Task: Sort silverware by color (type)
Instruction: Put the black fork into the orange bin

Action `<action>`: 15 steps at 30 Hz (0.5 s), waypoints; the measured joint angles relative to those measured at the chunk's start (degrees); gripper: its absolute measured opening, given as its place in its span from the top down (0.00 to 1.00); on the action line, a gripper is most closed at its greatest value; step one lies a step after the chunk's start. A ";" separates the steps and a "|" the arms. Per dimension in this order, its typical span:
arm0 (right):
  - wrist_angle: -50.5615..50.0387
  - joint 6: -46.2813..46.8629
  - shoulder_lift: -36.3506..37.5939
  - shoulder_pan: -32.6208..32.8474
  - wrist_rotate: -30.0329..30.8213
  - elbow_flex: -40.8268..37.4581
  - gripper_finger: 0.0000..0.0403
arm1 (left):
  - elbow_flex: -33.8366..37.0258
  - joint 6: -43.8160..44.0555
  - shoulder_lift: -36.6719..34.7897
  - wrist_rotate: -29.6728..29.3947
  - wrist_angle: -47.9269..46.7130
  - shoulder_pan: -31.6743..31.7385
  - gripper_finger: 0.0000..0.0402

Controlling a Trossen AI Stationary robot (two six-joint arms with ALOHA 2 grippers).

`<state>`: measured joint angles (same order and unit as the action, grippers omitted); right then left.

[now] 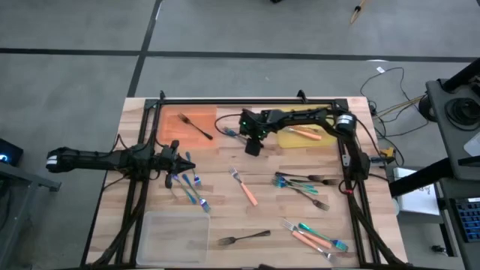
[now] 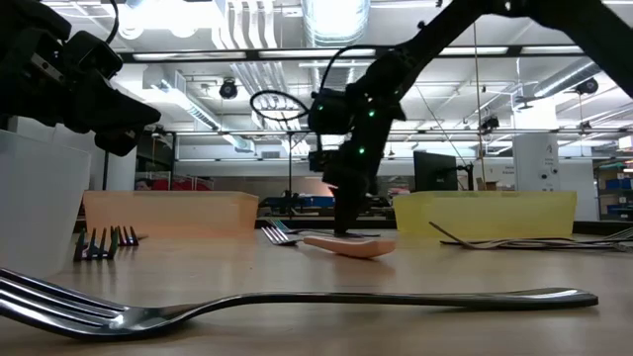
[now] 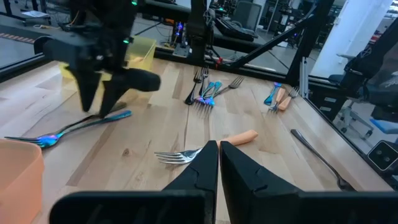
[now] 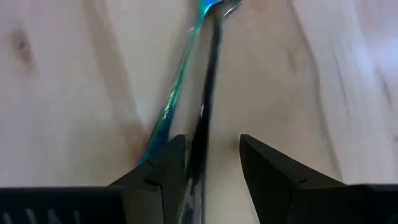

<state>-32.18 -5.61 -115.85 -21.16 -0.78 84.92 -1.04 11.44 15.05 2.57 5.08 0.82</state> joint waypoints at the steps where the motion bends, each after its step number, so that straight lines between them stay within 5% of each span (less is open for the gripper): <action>1: -0.56 -0.28 -0.79 -0.32 0.89 1.45 0.64 | 0.00 0.00 0.00 -0.01 0.00 0.00 1.00; 15: -6.27 -3.86 -9.18 -4.91 -5.55 10.78 0.65 | 0.00 0.00 0.02 -0.02 0.00 0.00 1.00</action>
<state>-38.46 -9.46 -125.03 -26.06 -6.33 95.70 -1.04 11.44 15.07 2.55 5.08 0.82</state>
